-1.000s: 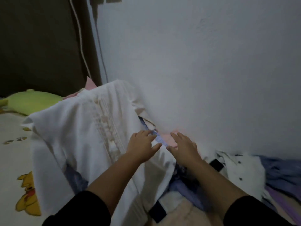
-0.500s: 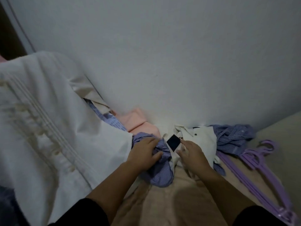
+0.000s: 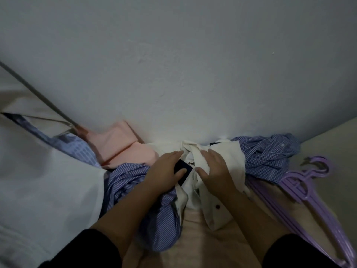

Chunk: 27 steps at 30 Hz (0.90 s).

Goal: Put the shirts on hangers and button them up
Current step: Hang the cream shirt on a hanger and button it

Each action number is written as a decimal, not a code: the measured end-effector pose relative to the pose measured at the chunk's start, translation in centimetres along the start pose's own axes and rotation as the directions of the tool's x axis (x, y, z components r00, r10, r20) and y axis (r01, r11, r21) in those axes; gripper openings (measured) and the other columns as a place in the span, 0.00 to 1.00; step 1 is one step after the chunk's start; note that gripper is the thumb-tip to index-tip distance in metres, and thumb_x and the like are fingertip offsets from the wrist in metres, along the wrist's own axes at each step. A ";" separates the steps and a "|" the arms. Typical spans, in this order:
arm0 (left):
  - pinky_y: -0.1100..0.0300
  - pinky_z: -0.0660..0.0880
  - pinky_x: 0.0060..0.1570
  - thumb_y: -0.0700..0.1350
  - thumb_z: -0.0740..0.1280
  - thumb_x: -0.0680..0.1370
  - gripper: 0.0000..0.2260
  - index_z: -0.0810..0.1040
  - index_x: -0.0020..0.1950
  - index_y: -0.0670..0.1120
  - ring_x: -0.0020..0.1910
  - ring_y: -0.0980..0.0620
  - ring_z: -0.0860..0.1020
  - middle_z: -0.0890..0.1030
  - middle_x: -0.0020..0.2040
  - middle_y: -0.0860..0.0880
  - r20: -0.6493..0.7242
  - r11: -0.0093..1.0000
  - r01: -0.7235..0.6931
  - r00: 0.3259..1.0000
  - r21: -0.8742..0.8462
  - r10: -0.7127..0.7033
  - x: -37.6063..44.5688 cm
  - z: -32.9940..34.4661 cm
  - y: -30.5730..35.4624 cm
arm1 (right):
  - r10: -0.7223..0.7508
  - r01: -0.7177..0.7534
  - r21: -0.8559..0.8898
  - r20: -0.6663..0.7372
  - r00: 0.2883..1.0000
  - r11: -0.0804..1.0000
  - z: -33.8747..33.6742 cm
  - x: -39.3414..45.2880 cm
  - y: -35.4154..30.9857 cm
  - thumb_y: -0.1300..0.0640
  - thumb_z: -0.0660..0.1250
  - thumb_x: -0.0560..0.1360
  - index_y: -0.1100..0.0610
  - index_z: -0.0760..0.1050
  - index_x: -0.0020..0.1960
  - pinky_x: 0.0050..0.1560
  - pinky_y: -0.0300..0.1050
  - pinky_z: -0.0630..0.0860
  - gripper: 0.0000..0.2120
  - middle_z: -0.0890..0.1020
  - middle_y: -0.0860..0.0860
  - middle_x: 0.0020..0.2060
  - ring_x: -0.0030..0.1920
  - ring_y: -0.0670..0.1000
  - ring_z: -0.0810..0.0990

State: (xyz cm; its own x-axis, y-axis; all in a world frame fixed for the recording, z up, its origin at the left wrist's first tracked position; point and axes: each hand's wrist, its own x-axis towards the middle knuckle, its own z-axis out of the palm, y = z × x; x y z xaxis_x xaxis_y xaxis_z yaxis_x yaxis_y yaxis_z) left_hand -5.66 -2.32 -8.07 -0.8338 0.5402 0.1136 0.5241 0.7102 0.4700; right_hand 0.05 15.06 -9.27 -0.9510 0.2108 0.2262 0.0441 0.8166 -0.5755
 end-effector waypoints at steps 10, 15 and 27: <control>0.58 0.74 0.56 0.56 0.65 0.75 0.22 0.72 0.69 0.55 0.59 0.52 0.76 0.78 0.62 0.52 0.164 0.990 0.116 0.981 -0.074 -0.102 0.5 0.4 0.8 | 0.036 -0.033 -0.088 0.034 0.999 0.996 -0.9 -4.4 2.2 0.46 0.56 0.74 0.53 0.69 0.69 0.48 0.45 0.73 0.25 0.83 0.54 0.53 0.52 0.57 0.80; 0.56 0.65 0.57 0.57 0.62 0.72 0.24 0.71 0.67 0.52 0.64 0.50 0.69 0.73 0.65 0.53 -0.132 0.987 -0.159 0.978 0.026 0.162 0.2 1.1 2.3 | 0.150 -0.143 0.103 -0.063 0.987 0.984 -1.2 -6.8 1.7 0.50 0.62 0.78 0.51 0.67 0.68 0.31 0.40 0.69 0.20 0.80 0.48 0.35 0.33 0.50 0.78; 0.57 0.73 0.53 0.50 0.58 0.79 0.15 0.76 0.64 0.54 0.55 0.50 0.77 0.81 0.55 0.51 0.165 0.995 0.046 0.986 -0.091 -0.030 -0.4 -0.2 5.6 | 0.337 -0.326 0.220 -0.012 0.941 0.919 -5.1 -5.9 0.6 0.47 0.56 0.80 0.53 0.76 0.49 0.42 0.45 0.72 0.13 0.80 0.52 0.39 0.43 0.55 0.79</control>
State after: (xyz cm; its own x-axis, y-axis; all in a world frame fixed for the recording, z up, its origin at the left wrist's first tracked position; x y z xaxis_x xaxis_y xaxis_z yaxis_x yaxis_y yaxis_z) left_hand -2.45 1.36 -5.34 -0.8092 0.5856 -0.0467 0.4677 0.6903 0.5520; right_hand 7.26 17.00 -6.97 -0.8768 0.4800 0.0285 0.2833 0.5636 -0.7760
